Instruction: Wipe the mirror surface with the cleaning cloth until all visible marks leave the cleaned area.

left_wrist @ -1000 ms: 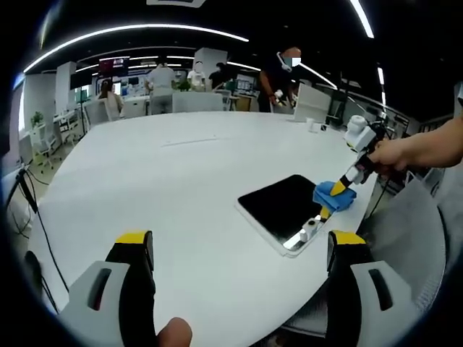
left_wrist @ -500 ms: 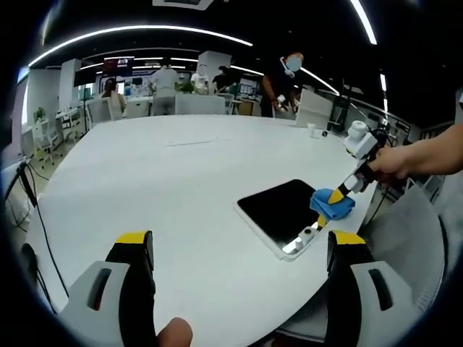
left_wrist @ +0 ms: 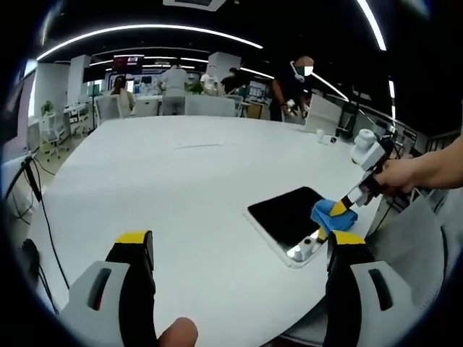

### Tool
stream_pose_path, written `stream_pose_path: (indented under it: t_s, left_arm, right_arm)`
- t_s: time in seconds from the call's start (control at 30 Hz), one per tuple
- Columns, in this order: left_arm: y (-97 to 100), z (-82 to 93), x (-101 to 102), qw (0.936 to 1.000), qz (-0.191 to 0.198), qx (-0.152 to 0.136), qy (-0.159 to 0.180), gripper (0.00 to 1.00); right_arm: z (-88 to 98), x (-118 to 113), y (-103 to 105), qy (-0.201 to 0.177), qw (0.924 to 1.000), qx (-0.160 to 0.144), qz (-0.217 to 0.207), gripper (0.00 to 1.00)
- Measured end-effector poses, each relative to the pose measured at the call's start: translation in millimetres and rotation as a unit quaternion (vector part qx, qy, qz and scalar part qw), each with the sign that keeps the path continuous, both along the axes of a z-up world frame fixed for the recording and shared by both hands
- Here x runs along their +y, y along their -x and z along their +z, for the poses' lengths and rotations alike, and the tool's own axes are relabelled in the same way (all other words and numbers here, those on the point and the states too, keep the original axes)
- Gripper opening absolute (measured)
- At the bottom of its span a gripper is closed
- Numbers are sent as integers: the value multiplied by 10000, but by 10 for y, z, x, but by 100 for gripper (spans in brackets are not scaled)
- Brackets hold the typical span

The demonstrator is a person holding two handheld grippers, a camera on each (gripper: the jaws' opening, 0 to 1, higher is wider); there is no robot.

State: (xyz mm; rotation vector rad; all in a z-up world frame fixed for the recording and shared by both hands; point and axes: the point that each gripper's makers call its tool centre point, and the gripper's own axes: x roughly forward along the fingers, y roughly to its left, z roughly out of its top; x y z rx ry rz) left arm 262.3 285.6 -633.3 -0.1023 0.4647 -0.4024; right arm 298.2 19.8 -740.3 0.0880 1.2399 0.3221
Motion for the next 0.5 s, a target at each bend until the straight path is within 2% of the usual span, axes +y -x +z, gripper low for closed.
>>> stream_pose_path:
  t_s: [0.2,0.5]
  left_arm:
    - [67,-30,-97,9995,-290,-40,-132,99]
    - [104,-55,-36,9991,-368,31,-195,99]
  right_arm:
    - [2,97,-3,-26,10000,19,39,0]
    - [13,303,30,-38,9998,39,194,0]
